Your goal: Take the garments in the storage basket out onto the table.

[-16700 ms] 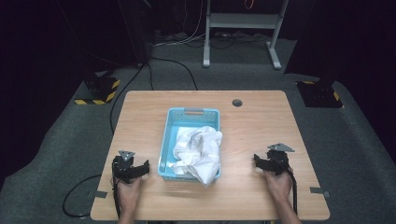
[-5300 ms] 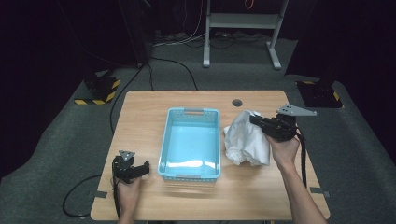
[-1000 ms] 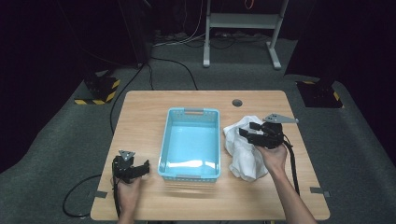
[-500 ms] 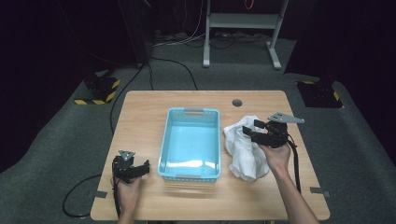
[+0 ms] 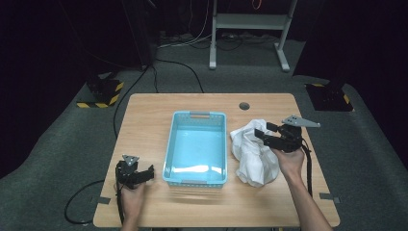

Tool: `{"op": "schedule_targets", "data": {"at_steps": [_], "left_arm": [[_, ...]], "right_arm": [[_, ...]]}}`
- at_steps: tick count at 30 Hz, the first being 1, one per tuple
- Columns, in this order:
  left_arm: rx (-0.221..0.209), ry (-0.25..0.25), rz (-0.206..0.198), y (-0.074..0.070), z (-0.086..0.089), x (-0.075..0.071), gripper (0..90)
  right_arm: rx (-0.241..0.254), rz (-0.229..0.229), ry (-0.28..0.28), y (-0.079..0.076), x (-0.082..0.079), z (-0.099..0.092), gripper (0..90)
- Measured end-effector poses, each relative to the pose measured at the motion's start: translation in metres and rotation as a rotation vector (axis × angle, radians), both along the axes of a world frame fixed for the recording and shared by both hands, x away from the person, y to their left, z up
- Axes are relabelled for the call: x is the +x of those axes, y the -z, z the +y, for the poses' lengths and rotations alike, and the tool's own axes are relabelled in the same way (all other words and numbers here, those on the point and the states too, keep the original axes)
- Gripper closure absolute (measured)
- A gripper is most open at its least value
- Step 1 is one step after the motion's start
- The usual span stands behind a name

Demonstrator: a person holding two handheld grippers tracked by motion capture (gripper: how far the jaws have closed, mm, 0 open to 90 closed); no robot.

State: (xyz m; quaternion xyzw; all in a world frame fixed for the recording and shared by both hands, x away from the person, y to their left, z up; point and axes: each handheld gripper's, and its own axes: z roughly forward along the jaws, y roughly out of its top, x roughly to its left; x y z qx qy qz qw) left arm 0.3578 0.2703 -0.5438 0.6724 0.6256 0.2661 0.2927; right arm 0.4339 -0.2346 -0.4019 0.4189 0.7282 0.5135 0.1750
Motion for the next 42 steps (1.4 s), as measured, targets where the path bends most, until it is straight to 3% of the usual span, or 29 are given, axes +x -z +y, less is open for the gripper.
{"op": "schedule_targets", "data": {"at_steps": [28, 42], "left_arm": [[0.0, 0.0, 0.0, 0.0, 0.0, 0.0, 10.6], [0.0, 0.0, 0.0, 0.0, 0.0, 0.0, 10.6]], "right_arm": [[0.032, -0.036, 0.043, -0.008, -0.009, -0.028, 35.6], [0.043, -0.029, 0.079, -0.005, -0.014, -0.047, 35.7]]}}
